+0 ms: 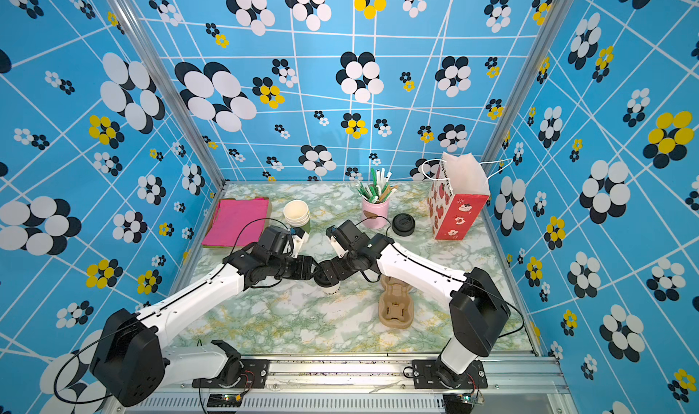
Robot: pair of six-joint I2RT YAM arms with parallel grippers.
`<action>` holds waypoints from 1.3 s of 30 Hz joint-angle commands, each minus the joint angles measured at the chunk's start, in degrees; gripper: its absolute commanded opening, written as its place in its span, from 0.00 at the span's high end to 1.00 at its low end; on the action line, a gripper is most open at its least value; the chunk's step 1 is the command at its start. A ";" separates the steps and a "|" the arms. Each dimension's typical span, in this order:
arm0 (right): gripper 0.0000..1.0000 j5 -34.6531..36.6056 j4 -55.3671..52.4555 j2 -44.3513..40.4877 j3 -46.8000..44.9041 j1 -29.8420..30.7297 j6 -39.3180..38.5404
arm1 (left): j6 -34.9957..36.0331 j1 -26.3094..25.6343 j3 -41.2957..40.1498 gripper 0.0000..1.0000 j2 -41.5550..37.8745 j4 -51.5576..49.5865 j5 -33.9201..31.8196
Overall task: Pack a coffee takeout order
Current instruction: Close the lid on the coffee cup.
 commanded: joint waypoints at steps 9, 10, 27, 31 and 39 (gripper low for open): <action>0.01 -1.51 -0.55 -1.24 4.93 -1.45 -1.01 | 0.75 1.05 4.03 0.37 -1.72 -0.68 0.39; 0.01 -0.88 0.18 -1.69 4.73 -1.69 -0.90 | 0.72 1.06 3.75 0.37 -1.96 -0.86 0.39; 0.08 0.49 -6.41 3.48 8.74 -5.95 -2.82 | -5.10 1.50 -6.19 0.45 -7.19 1.82 1.13; 0.17 -2.67 -6.50 3.71 8.44 -6.11 -2.28 | -5.37 1.51 -6.04 0.47 -6.46 2.68 2.01; 0.34 -5.26 -6.15 3.49 6.35 -6.80 -0.71 | -6.22 1.50 -6.39 0.49 -6.00 4.46 2.75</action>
